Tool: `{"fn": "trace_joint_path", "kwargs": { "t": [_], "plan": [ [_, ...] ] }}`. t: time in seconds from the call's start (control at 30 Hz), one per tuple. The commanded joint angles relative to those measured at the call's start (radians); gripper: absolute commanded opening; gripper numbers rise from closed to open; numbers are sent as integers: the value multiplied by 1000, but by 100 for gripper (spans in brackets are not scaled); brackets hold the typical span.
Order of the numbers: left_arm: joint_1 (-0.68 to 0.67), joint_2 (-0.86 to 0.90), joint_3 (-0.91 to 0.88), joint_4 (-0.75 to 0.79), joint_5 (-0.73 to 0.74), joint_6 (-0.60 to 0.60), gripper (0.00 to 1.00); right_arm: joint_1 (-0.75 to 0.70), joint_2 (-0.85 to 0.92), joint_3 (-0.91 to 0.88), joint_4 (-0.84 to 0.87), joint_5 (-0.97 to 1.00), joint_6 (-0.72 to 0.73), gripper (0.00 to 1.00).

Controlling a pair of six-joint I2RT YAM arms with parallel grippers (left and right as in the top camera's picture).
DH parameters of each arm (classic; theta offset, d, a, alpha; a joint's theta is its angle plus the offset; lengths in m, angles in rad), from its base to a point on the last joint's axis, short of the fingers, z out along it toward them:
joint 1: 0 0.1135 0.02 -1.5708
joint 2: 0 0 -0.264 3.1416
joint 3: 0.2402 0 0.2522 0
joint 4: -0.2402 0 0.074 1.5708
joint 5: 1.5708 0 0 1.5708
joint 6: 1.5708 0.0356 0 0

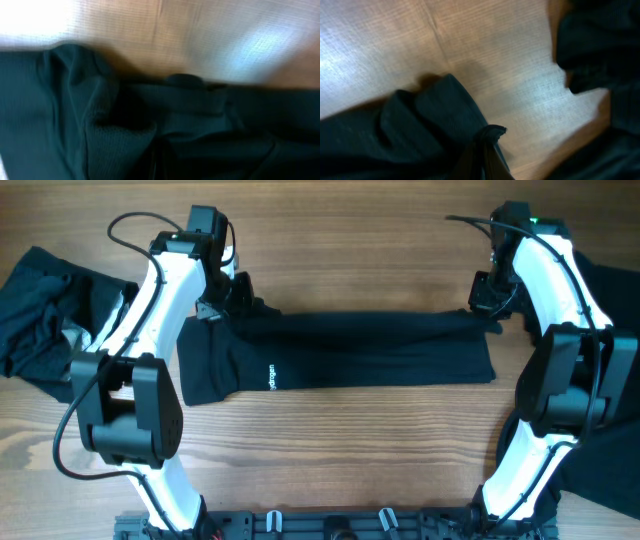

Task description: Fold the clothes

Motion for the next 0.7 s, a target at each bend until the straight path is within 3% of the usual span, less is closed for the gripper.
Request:
{"fn": "trace_joint_path", "kwargs": {
  "t": [0.0,0.23,0.3,0.33,0.4,0.6,0.67],
  "plan": [
    [11,-31,-2,-92,-14,-2,4,-5,-19,-1,-56,70,-47,4],
    [10,-31,-3,-275,-14,-2,6,-5,-19,-2,-132,70,-46,6],
    [9,-31,-13,-300,-14,-2,30,-5,-19,-2,-161,70,-47,11],
    [9,-31,-17,-310,-14,-1,37,-5,-19,-2,-171,70,-47,17],
    [9,-31,-17,-325,-15,-1,48,-5,-19,-2,-192,88,-51,19],
    [9,-31,-17,-216,35,-1,52,-19,-19,-2,-195,84,-58,21],
    [9,-31,-17,-149,126,4,53,-19,-19,-10,-196,58,-97,29]
  ]
}}
